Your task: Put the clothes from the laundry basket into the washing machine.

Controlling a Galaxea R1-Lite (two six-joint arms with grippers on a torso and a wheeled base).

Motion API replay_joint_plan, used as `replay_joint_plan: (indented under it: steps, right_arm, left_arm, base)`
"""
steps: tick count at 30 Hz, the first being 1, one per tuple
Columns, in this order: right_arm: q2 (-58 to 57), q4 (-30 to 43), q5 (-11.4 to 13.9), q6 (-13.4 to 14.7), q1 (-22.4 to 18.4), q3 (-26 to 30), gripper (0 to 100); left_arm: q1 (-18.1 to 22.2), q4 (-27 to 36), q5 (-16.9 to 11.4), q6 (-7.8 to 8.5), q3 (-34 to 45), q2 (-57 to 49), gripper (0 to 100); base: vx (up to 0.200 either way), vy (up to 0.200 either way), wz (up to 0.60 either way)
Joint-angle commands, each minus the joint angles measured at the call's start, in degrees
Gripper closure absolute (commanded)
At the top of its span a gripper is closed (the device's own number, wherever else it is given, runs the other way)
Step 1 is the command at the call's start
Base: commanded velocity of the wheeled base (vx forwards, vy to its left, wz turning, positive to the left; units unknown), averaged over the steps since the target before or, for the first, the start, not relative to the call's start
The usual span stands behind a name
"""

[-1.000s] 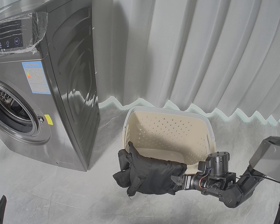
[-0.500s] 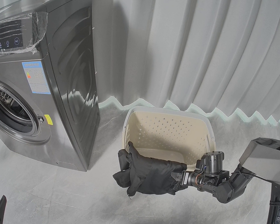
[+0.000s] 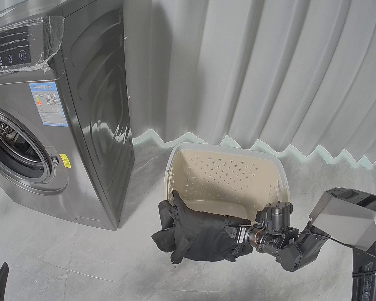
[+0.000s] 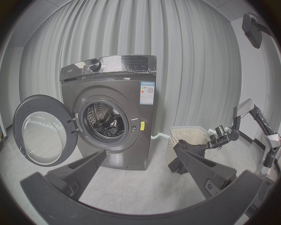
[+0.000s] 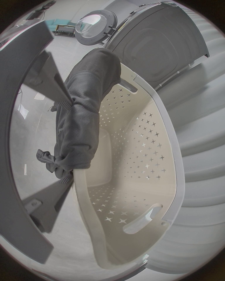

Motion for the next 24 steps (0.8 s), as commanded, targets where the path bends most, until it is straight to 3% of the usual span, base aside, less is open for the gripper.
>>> replay_joint_plan:
  steps: [1, 16, 18, 24]
  right_arm:
    - [0.47, -0.90, 0.00, -0.17, 0.05, 0.23, 100]
    - [-5.25, -8.10, 0.35, -0.69, 2.07, 9.89, 100]
    - [-10.43, -9.69, 0.09, -1.92, 3.30, 13.94, 100]
    - [-17.73, -10.21, 0.00, -2.10, 4.70, 18.51, 100]
  left_arm:
    - [-0.02, -0.01, 0.01, -0.04, 0.84, -0.93, 0]
    - [-0.02, -0.01, 0.01, -0.04, 0.84, -0.93, 0]
    - [-0.02, -0.01, 0.01, -0.04, 0.84, -0.93, 0]
    - [-0.02, -0.01, 0.01, -0.04, 0.84, -0.93, 0]
  base:
    - [0.000, 0.000, 0.00]
    - [0.000, 0.000, 0.00]
    - [0.000, 0.000, 0.00]
    - [0.000, 0.000, 0.00]
